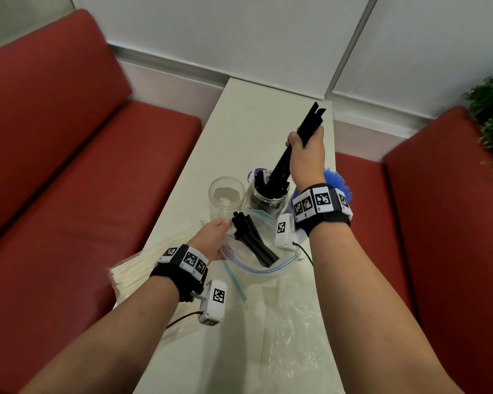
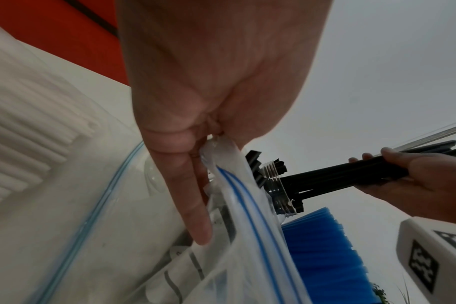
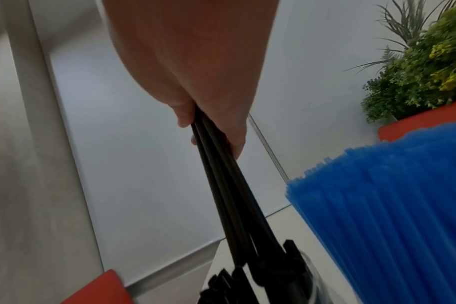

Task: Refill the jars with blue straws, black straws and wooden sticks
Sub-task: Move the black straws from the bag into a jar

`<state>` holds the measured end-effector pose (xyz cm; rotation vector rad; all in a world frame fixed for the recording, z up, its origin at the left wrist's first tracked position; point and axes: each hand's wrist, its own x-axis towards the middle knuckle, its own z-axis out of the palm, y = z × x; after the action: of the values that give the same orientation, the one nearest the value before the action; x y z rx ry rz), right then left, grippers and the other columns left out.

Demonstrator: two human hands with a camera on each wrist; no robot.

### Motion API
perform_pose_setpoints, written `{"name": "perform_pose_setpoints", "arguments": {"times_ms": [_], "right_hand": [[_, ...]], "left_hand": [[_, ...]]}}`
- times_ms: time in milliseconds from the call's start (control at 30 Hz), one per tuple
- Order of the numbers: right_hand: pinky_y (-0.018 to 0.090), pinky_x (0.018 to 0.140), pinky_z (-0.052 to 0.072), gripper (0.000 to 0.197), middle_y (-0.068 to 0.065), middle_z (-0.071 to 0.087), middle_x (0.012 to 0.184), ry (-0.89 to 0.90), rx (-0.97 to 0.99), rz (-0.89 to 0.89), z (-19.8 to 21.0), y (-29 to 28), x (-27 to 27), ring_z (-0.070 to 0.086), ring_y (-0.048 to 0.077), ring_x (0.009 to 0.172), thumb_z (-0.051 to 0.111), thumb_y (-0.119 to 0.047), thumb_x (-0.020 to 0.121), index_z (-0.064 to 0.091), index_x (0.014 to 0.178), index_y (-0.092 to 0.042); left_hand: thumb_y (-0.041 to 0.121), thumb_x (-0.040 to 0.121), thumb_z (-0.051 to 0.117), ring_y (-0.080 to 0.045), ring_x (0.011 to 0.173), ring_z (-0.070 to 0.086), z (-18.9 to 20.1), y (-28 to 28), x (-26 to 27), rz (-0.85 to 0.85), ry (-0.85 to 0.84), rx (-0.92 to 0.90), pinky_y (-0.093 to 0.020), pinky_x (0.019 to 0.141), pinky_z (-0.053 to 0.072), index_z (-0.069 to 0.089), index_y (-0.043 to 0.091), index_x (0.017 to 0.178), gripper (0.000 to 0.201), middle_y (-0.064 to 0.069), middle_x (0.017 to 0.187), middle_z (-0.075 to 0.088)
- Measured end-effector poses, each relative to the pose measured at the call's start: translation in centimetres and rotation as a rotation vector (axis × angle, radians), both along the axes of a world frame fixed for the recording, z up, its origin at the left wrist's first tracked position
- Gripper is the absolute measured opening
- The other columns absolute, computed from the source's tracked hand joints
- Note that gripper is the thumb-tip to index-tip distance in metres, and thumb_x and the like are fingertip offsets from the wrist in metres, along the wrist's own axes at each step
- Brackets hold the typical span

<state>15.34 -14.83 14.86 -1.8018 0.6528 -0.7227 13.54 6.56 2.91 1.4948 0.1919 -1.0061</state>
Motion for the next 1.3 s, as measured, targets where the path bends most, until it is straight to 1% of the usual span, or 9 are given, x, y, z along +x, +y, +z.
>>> {"name": "perform_pose_setpoints", "arguments": {"times_ms": [133,267,533,733,967,1067,1167,1233,1300], "right_hand": [[0.012,0.07,0.05,0.025,-0.008,0.06,0.091,-0.106,-0.003,0.0,1.4,-0.4,0.4,0.065,0.009,0.083,0.053,-0.012,0.1,0.046,0.123,-0.005],[0.019,0.076,0.054,0.032,-0.008,0.062,0.088,-0.156,0.037,-0.006,1.2,0.0,0.7,0.067,0.013,0.086,0.052,-0.013,0.101,0.042,0.13,-0.002],[0.009,0.07,0.049,0.042,0.015,0.068,0.113,-0.107,0.166,-0.064,-3.1,0.1,-1.2,0.067,0.022,0.099,0.053,-0.017,0.101,0.037,0.139,-0.01],[-0.001,0.06,0.042,0.051,-0.011,0.06,0.091,-0.204,0.185,-0.223,-3.0,-0.1,-1.5,0.061,0.001,0.081,0.052,-0.013,0.102,0.029,0.147,-0.006],[0.009,0.069,0.048,0.053,-0.014,0.059,0.085,-0.251,0.236,-0.371,-2.7,0.1,-1.4,0.064,-0.003,0.075,0.05,-0.014,0.104,0.025,0.149,-0.001],[0.001,0.062,0.042,0.054,-0.019,0.053,0.084,-0.22,0.193,-0.361,-2.6,0.3,-1.3,0.06,-0.013,0.069,0.05,-0.012,0.104,0.025,0.15,0.002],[0.0,0.058,0.041,0.054,-0.017,0.054,0.085,-0.188,0.159,-0.359,-2.9,0.5,-1.1,0.061,0.002,0.076,0.051,-0.012,0.104,0.025,0.15,0.001],[0.004,0.067,0.045,0.054,-0.007,0.064,0.094,-0.111,0.153,-0.318,-3.2,0.9,-1.0,0.064,0.016,0.088,0.051,-0.014,0.104,0.026,0.15,-0.001],[0.023,0.083,0.05,0.053,0.012,0.067,0.118,0.001,0.114,-0.202,-3.6,1.5,-1.1,0.064,0.022,0.101,0.053,-0.014,0.103,0.029,0.149,-0.004]], "left_hand": [[0.036,0.111,0.039,-0.044,0.116,0.066,-0.3,-0.1,0.1,0.007,0.0,-0.001,-0.065,0.097,0.053,0.058,0.009,0.133,0.04,-0.026,0.126,0.067],[0.036,0.11,0.04,-0.046,0.114,0.066,-0.3,-0.2,0.1,0.013,-0.002,0.001,-0.065,0.096,0.053,0.059,0.008,0.129,0.039,-0.028,0.124,0.067],[0.034,0.112,0.036,-0.044,0.117,0.065,-0.1,-0.1,-0.1,-0.001,0.021,-0.011,-0.063,0.098,0.052,0.059,0.008,0.131,0.039,-0.027,0.127,0.067],[0.033,0.112,0.037,-0.047,0.119,0.063,-0.1,0.1,-0.4,0.011,0.024,0.006,-0.064,0.1,0.051,0.057,0.009,0.133,0.038,-0.028,0.128,0.066],[0.032,0.112,0.036,-0.049,0.12,0.062,-0.2,0.5,-0.2,0.019,0.029,0.002,-0.065,0.1,0.05,0.056,0.009,0.135,0.038,-0.029,0.128,0.065],[0.032,0.112,0.036,-0.051,0.122,0.059,-0.3,0.6,-0.1,0.02,0.034,0.006,-0.065,0.102,0.049,0.056,0.009,0.135,0.039,-0.03,0.129,0.064],[0.032,0.112,0.037,-0.052,0.122,0.059,-0.3,0.4,-0.2,0.02,0.037,0.01,-0.065,0.101,0.049,0.056,0.009,0.136,0.039,-0.03,0.129,0.064],[0.032,0.112,0.037,-0.052,0.121,0.06,-0.3,0.4,-0.2,0.018,0.03,0.013,-0.066,0.101,0.049,0.055,0.008,0.137,0.039,-0.03,0.129,0.064],[0.033,0.112,0.037,-0.05,0.12,0.061,-0.3,0.3,-0.1,0.013,0.023,0.014,-0.066,0.1,0.05,0.055,0.009,0.137,0.04,-0.03,0.129,0.064]]}}
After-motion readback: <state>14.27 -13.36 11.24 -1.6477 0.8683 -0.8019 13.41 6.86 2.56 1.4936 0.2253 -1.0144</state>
